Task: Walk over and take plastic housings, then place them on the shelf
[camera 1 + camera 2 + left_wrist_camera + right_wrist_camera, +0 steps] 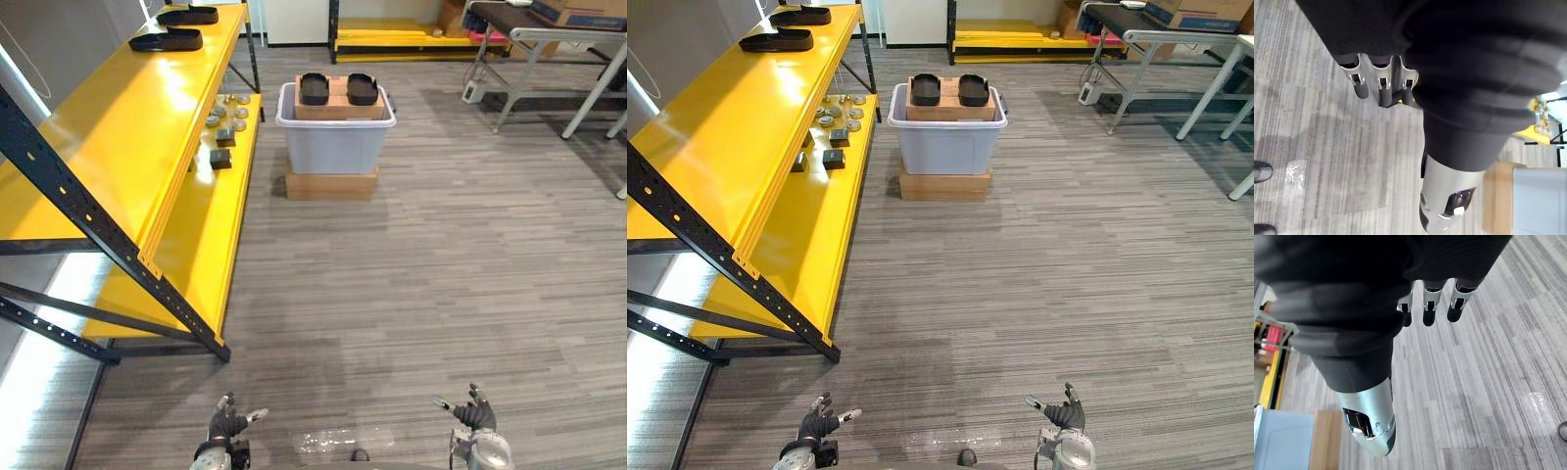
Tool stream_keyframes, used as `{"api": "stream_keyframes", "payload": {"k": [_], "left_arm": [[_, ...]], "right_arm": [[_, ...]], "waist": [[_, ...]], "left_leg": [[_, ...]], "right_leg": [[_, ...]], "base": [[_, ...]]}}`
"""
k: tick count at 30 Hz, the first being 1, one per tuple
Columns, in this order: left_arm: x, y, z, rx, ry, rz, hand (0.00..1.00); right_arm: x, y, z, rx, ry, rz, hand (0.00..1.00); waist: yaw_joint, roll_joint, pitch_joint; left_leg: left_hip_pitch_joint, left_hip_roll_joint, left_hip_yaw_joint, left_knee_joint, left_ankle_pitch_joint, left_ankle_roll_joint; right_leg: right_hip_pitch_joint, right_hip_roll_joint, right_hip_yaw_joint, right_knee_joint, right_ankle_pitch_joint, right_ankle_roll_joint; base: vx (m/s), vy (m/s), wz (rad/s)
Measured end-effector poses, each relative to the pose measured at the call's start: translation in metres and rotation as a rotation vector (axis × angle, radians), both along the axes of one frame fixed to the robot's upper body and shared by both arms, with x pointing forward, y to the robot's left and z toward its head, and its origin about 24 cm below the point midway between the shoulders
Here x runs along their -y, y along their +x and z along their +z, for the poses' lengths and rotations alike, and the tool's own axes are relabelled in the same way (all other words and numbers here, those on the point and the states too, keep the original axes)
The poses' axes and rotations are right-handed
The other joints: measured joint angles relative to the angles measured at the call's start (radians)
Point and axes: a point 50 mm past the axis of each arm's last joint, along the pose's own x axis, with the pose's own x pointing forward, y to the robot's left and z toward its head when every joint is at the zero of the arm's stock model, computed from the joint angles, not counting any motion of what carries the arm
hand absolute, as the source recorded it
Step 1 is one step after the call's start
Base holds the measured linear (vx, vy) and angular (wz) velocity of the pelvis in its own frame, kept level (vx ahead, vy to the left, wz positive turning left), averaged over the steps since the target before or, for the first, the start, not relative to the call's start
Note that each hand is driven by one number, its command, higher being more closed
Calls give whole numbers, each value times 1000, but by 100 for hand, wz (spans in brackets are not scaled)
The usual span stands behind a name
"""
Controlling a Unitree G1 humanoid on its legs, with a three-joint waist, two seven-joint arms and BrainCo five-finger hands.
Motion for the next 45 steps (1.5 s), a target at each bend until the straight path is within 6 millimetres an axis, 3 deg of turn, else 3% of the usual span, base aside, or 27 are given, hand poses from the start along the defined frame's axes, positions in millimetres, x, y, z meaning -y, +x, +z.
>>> {"api": "stream_keyframes", "payload": {"k": [6, 12, 17, 22, 24, 27, 29, 31, 33, 34, 36, 38, 39, 40, 42, 43, 44, 45], "left_arm": [[-4, 5, 6, 36, 29, -9, 0], [-5, -1, 7, 27, 53, -33, 0], [-5, 1, 9, 41, 56, -33, 0], [-6, 9, 15, 82, 64, -30, 0], [-6, 15, 21, 116, 70, -30, 0], [-7, 22, 27, 157, 77, -31, 0], [-6, 25, 30, 168, 87, -31, 0], [-6, 23, 29, 161, 88, -29, 0], [-6, 27, 30, 171, 86, -28, 0], [-5, 33, 33, 188, 89, -28, 0], [2, 51, 40, 235, 88, -49, 0], [0, 57, 43, 252, 96, -52, 0], [-1, 54, 41, 243, 101, -47, 0], [2, 54, 40, 235, 93, -45, 0], [7, 61, 41, 250, 85, -59, 0], [9, 59, 39, 239, 80, -50, 0], [10, 56, 36, 224, 72, -38, 0], [10, 54, 35, 217, 69, -32, 0]], "right_arm": [[4, 5, 5, -1, -56, 61, 0], [8, 5, 6, -7, -68, 81, 0], [8, 6, 6, -5, -62, 73, 0], [8, 15, 9, 19, -58, 62, 0], [9, 16, 10, 24, -56, 35, 0], [10, 16, 10, 24, -41, 17, 0], [9, 19, 10, 31, -27, 8, 0], [9, 19, 10, 25, -23, 8, 0], [8, 26, 13, 44, -23, 14, 0], [10, 36, 17, 66, -33, 26, 0], [17, 48, 26, 101, -67, 27, 0], [17, 54, 32, 131, -79, 35, 0], [19, 55, 34, 135, -94, 50, 0], [21, 60, 38, 145, -105, 59, 0], [19, 68, 42, 170, -102, 67, 0], [16, 67, 40, 164, -97, 71, 0], [14, 65, 38, 156, -92, 81, 0], [10, 63, 35, 149, -79, 81, 0]], "waist": [[-2, 3, 4], [-20, 6, 7], [-21, 14, 13], [-21, 29, 31], [-21, 32, 33], [-23, 22, 46], [-28, 19, 84], [-37, 21, 88], [-46, 16, 99], [-54, 37, 123], [-58, 60, 159], [-61, 34, 162], [-78, 30, 161], [-77, 55, 164], [-83, 59, 167], [-89, 62, 169], [-97, 63, 173], [-100, 63, 177]], "left_leg": [[1, 0, -2, 3, -4, -7], [3, 1, 4, 15, -13, -18], [-21, 7, 23, 32, -25, -5], [-88, 24, 70, 116, -87, 13], [-108, 26, 84, 142, -109, 23], [-117, 8, 98, 203, -161, 44], [-66, -10, 93, 223, -198, 73], [-32, -15, 85, 224, -231, 79], [2, -10, 72, 217, -254, 76], [33, 10, 57, 198, -258, 72], [103, 57, 40, 139, -254, 20], [165, 58, 30, 107, -250, -32], [208, 70, 14, 106, -262, -56], [208, 91, 8, 117, -259, -63], [182, 110, 0, 244, -164, -154], [126, 129, 5, 434, -45, -140], [53, 154, 3, 617, 119, -152], [-67, 221, 27, 899, 113, -134]], "right_leg": [[3, 0, -1, 0, -4, 5], [6, -1, 1, 5, -6, 9], [-23, 3, 20, 20, -7, 8], [-80, 17, 57, 61, -26, 15], [-127, 15, 61, 134, -70, 21], [-224, -10, 65, 376, -193, 44], [-339, -55, -4, 681, -247, 64], [-397, -88, -57, 746, -283, 60], [-462, -100, -99, 716, -283, 58], [-506, -96, -126, 665, -271, 49], [-572, -56, -162, 491, -155, 39], [-599, -49, -161, 329, -21, 16], [-604, -47, -138, 342, 162, -51], [-624, -30, -154, 411, 124, -74], [-650, -34, -162, 590, -39, -99], [-589, -30, -172, 609, -110, -102], [-515, -26, -184, 583, -145, -107], [-415, -8, -196, 528, -165, -116]], "base": [[6, -2, 0], [-12, -8, -2], [-43, -12, -11], [-47, 19, -26], [26, 42, -19], [81, 60, -12], [198, 89, -3], [271, 71, 4], [391, 46, 17], [556, -4, 37], [535, -58, 37], [749, -144, 30], [722, -163, 18], [580, -144, 7], [697, -228, 6], [853, -289, 31], [834, -285, 41], [526, -186, 32]]}}
